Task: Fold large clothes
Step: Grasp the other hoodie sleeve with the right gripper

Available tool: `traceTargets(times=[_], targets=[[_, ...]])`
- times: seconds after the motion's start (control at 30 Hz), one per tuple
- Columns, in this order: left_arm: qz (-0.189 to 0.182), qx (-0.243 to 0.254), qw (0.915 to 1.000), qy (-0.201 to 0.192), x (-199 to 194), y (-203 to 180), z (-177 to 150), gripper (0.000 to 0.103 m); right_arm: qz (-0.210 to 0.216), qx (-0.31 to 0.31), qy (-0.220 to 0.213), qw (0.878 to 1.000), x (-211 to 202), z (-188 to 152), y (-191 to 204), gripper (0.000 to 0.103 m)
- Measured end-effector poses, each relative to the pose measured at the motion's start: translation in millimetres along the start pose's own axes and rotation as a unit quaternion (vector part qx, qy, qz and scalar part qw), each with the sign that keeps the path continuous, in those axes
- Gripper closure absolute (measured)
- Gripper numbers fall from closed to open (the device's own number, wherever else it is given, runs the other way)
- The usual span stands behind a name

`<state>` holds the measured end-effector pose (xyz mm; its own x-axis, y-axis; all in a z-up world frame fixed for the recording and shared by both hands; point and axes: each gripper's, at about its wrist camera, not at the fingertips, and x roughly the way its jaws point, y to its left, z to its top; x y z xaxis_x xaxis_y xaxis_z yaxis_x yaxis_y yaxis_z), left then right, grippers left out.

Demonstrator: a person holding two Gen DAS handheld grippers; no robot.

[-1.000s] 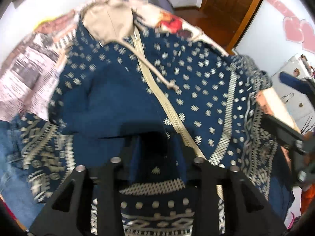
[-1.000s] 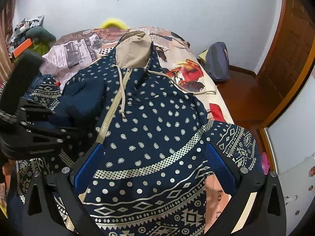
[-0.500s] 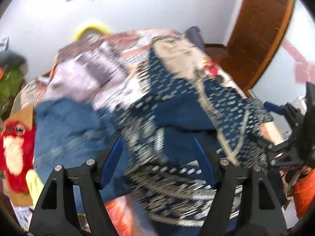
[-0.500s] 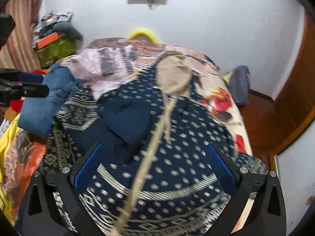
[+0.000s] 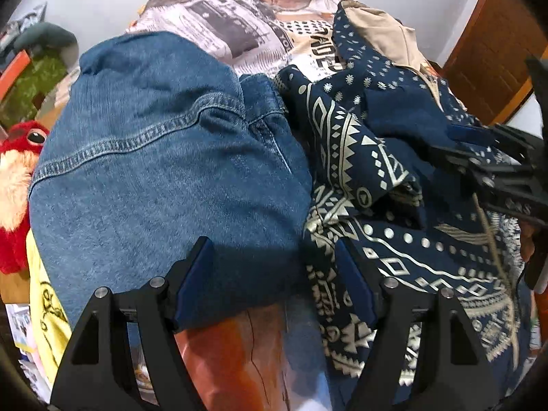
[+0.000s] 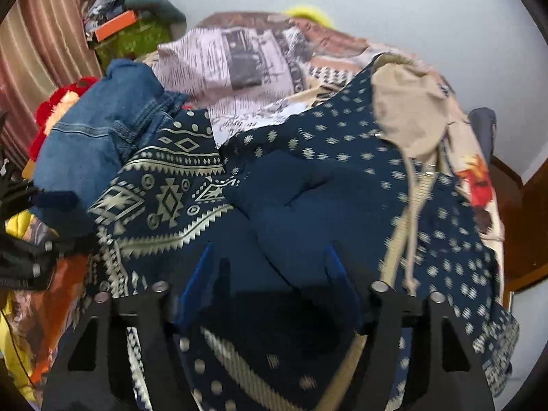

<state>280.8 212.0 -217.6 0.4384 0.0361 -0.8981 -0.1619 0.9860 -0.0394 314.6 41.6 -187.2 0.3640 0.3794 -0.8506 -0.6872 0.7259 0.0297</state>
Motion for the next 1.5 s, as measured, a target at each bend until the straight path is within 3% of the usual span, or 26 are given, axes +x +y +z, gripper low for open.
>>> traceTargets(times=[0.17, 0.3, 0.37, 0.43, 0.6, 0.77, 0.83, 1.0, 1.13, 1.4, 1.5], targets=[[0.02, 0.031, 0.9991, -0.022, 6.8, -17.8, 4.8, 0.031, -0.025, -0.023, 0.013, 0.999, 34.5, 15.2, 8.5, 0.061], [0.069, 0.031, 0.9961, -0.045, 19.1, -25.4, 17.3, 0.031, -0.056, -0.022, 0.008, 0.998, 48.4, 22.4, 8.7, 0.078], [0.111, 0.034, 0.992, -0.051, 27.3, -26.1, 21.5, 0.03, -0.056, -0.006, -0.004, 0.998, 40.7, 22.3, 3.4, 0.091], [0.121, 0.022, 0.9909, -0.057, 30.5, -23.1, 23.2, 0.028, -0.04, 0.015, -0.016, 0.999, 27.3, 24.3, -5.1, 0.092], [0.098, -0.019, 0.9935, -0.055, 27.7, -9.9, 28.2, 0.028, -0.041, 0.068, -0.095, 0.992, -44.2, 35.0, -40.1, 0.092], [0.1, -0.048, 0.9919, -0.063, 18.8, 2.1, 35.2, 0.028, -0.051, 0.146, -0.16, 0.975, -110.3, 33.0, -99.9, 0.093], [0.095, -0.061, 0.9916, -0.063, 15.8, 8.1, 36.9, 0.028, -0.053, 0.175, -0.167, 0.969, -124.7, 23.0, -120.5, 0.093], [0.085, -0.077, 0.9919, -0.054, 14.8, 15.0, 33.9, 0.028, -0.069, 0.169, -0.149, 0.972, -122.6, -6.1, -124.2, 0.093], [0.105, -0.068, 0.9905, -0.056, 15.4, 11.4, 30.1, 0.024, -0.073, 0.178, -0.112, 0.975, -100.9, -33.9, -134.7, 0.093], [0.114, -0.082, 0.9884, -0.056, 18.9, 17.2, 26.7, 0.016, -0.072, 0.301, -0.049, 0.95, -61.8, -113.2, -200.6, 0.094], [0.123, -0.079, 0.9877, -0.057, 18.4, 13.8, 25.0, 0.015, -0.041, 0.324, -0.028, 0.945, -54.2, -132.4, -212.7, 0.093]])
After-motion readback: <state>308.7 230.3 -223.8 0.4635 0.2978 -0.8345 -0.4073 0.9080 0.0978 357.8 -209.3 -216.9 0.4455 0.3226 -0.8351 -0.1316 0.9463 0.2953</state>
